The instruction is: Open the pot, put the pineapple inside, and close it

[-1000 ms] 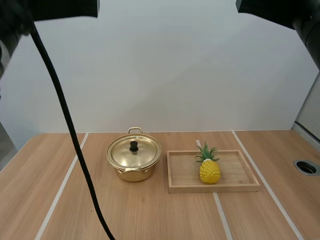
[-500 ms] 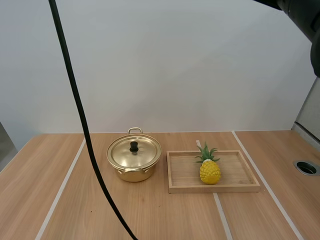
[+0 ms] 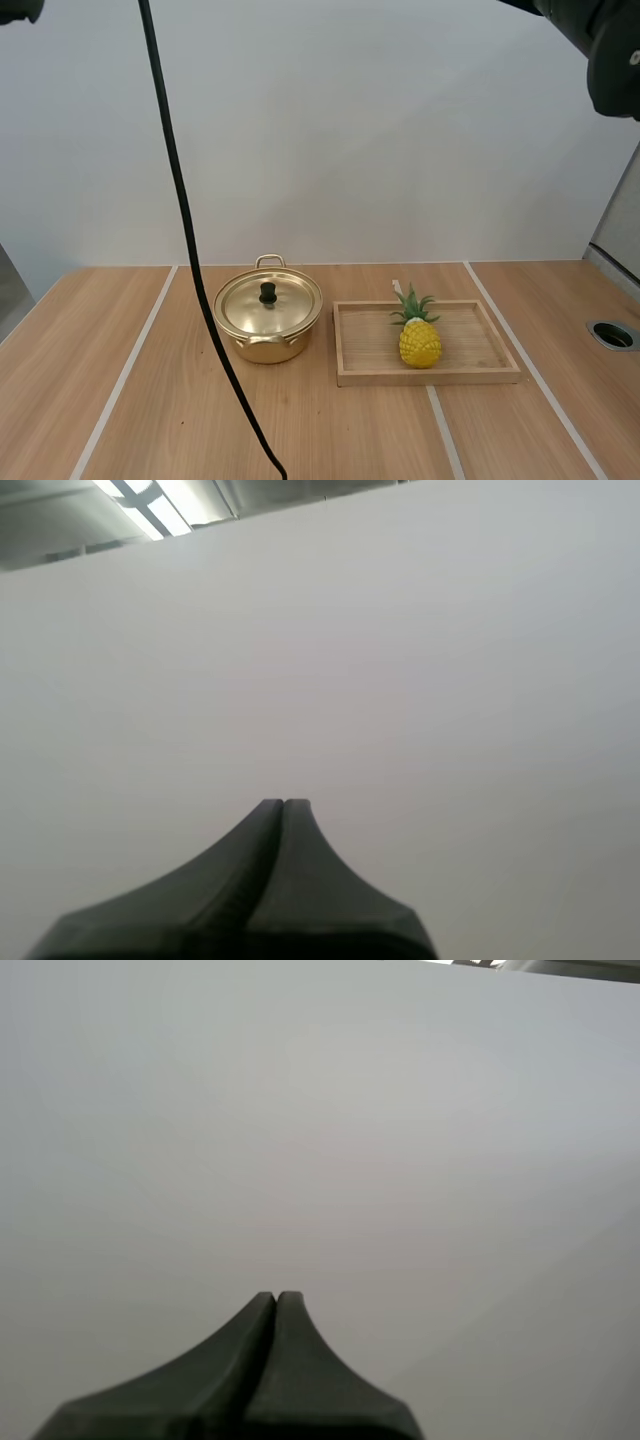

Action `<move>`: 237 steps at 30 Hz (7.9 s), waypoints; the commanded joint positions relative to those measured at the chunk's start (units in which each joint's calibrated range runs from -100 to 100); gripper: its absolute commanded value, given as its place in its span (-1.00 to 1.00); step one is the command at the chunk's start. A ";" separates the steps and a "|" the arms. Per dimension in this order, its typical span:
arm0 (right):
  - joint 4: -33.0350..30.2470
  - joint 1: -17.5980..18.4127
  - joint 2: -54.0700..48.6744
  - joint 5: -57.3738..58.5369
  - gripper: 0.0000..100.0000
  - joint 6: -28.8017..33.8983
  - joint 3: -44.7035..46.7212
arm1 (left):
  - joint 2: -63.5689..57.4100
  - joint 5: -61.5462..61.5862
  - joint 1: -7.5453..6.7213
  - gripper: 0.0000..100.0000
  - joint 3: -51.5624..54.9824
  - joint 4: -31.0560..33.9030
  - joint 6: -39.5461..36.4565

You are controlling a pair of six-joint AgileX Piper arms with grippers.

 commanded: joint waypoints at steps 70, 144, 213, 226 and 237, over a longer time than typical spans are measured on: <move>-1.65 -0.21 2.42 16.13 -1.00 -0.23 -0.44 | 18.98 51.52 0.21 1.00 -3.50 -19.54 10.48; -1.42 -0.21 2.42 35.23 -1.00 -0.23 6.24 | 46.27 48.72 0.21 1.00 17.36 -30.51 23.87; -0.77 -0.21 2.28 29.91 -1.00 -0.23 6.24 | 34.61 49.37 0.21 -1.00 11.26 -30.58 23.12; -0.72 -0.21 2.28 32.30 -1.00 -0.23 6.24 | 19.75 36.19 0.21 -1.00 0.22 -30.58 23.12; 0.10 -0.21 2.28 35.25 -1.00 -0.23 6.24 | 10.20 20.31 0.21 -1.00 -5.68 -30.58 23.12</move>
